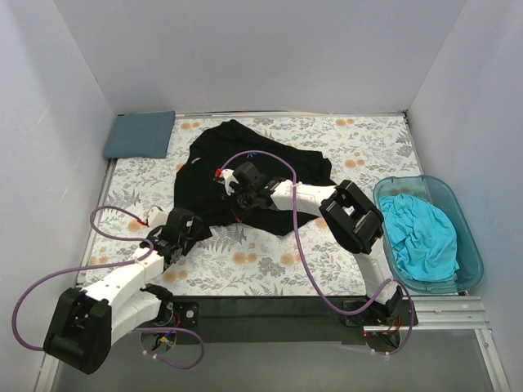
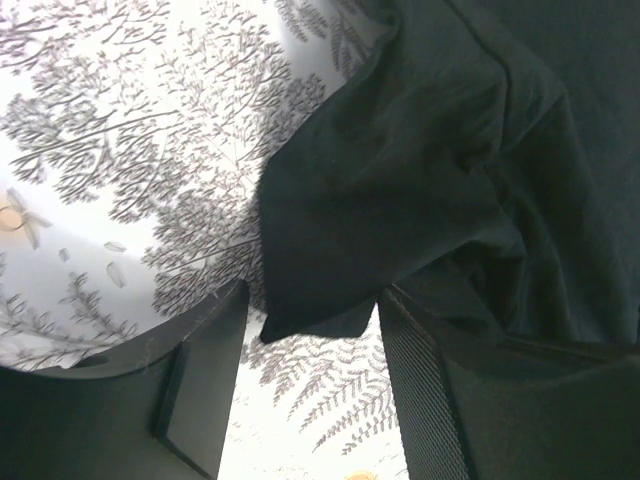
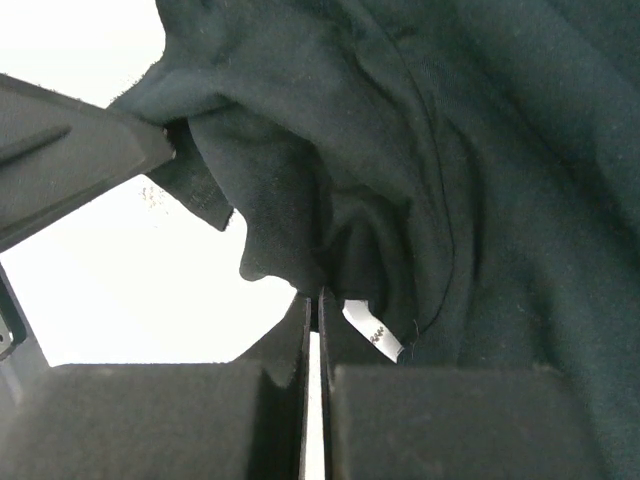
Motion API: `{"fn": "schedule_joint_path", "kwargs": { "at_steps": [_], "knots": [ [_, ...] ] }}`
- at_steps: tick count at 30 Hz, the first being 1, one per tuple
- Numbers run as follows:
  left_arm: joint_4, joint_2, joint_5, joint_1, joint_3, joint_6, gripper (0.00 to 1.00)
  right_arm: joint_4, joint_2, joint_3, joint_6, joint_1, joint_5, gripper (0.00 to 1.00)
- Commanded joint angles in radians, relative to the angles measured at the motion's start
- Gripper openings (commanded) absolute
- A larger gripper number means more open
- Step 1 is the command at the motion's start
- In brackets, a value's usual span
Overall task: Fold and stack the t-shirts
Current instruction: Flatten the tshirt out
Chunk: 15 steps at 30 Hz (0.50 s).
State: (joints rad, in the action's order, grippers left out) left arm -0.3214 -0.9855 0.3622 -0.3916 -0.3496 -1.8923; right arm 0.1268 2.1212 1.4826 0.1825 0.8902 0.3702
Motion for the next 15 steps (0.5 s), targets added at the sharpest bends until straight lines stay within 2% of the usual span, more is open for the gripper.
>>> {"fn": "schedule_joint_path", "kwargs": {
  "at_steps": [1,9,11,13,14,15],
  "knots": [
    [-0.041,-0.057,-0.002,-0.001,0.008,0.015,0.51,-0.032,-0.040,-0.007,0.006,0.001,0.013,0.01],
    [-0.015,0.001,-0.049,-0.003,0.052,0.016,0.50,-0.036,-0.037,-0.004,0.009,0.001,0.018,0.01],
    [0.008,0.001,-0.057,-0.003,0.061,0.028,0.42,-0.035,-0.037,-0.002,0.011,0.001,0.021,0.01],
    [0.013,-0.007,-0.062,-0.003,0.048,0.045,0.26,-0.035,-0.044,-0.005,0.009,0.001,0.019,0.01],
    [0.001,-0.008,-0.059,-0.003,0.014,0.062,0.15,-0.033,-0.049,-0.010,0.005,0.001,0.018,0.01],
    [-0.042,-0.010,-0.054,-0.003,-0.011,0.073,0.09,-0.033,-0.053,-0.013,-0.003,0.001,0.019,0.01]
  ]
}}
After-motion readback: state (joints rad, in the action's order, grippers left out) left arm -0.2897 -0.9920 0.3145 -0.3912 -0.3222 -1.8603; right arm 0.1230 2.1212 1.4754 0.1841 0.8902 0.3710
